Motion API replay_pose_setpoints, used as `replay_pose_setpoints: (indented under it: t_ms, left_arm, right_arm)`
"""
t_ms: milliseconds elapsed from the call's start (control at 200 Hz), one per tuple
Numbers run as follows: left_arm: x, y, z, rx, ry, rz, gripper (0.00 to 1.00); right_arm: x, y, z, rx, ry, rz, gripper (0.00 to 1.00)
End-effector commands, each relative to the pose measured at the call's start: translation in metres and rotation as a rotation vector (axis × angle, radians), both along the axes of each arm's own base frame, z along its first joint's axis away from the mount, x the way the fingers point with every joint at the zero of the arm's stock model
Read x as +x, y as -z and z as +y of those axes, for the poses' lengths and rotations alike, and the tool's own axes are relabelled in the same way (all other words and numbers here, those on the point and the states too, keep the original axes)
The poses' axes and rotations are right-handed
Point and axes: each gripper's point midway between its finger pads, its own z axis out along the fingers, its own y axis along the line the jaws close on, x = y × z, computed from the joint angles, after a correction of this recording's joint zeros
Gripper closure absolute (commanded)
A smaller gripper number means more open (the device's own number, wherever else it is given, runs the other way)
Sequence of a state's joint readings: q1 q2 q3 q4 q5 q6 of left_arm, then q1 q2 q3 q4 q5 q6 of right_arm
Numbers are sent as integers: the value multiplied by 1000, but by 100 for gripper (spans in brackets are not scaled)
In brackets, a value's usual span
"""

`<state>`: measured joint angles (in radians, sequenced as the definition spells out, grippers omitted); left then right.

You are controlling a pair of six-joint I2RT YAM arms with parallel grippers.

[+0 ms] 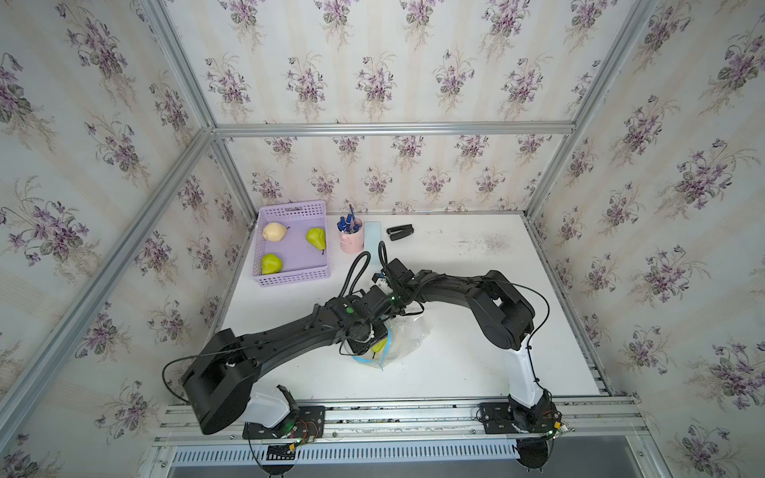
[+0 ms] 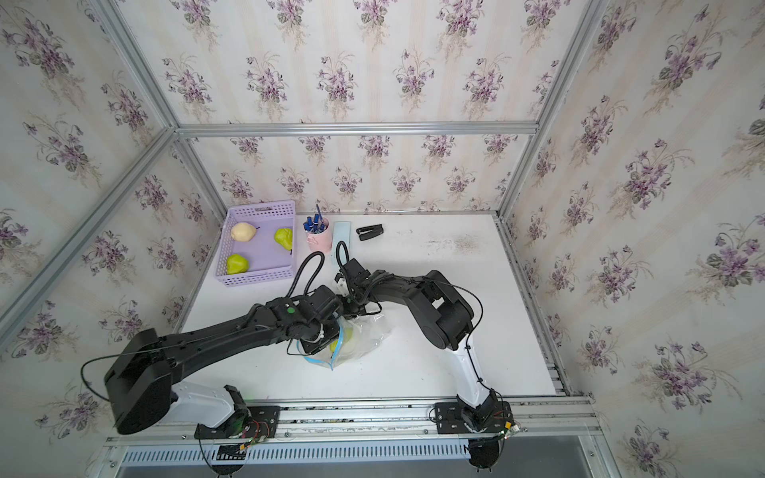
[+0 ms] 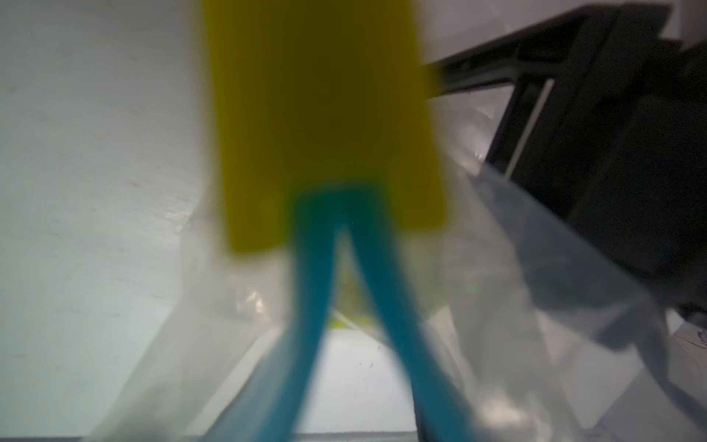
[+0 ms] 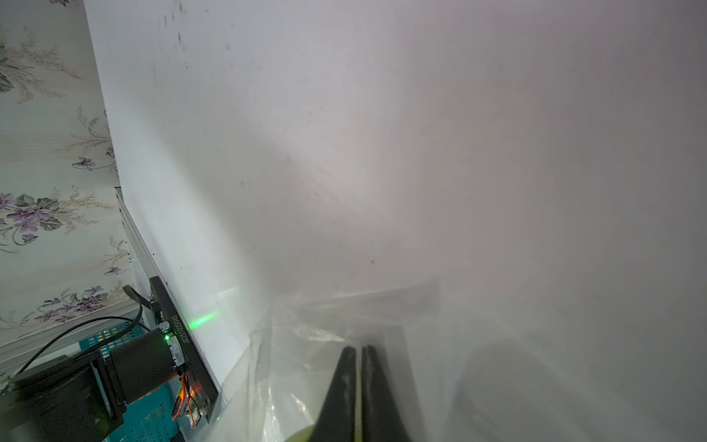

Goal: Open the zip-top bag and take out the pear
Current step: Pick up the pear from the zipper food storage bag.

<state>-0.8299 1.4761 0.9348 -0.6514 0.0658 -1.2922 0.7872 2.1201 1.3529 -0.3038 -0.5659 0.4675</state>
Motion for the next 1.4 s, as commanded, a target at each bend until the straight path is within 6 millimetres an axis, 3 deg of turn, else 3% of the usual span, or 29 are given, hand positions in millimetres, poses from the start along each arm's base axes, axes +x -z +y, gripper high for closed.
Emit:
replay_pose_setpoints:
  t_ms: [0,230,390,595,779,994,1219,1399]
  left_arm:
    - [7,7,6,66,9,-28,46]
    - [16,13,-3,84,34,-71,39]
    - [14,15,4,163,21,-91,35]
    - [19,0,23,322,12,-153,34]
    - [22,2,16,351,50,-166,32]
    - [14,16,19,356,87,-138,33]
    - [-12,25,25,256,124,-90,32]
    - [-23,28,13,158,204,-76,31]
  right_arm:
    - [-19,25,-33,-166,20,61,91]
    - [-30,24,-33,-132,0,103,91]
    - [-38,17,-32,-79,10,143,89]
    - [-52,3,-27,4,17,210,86]
    - [-67,-5,-23,59,-13,266,82]
    - [-75,-1,-28,74,-7,293,81]
    - [-69,0,-34,78,23,298,80]
    - [-65,3,-33,69,26,294,79]
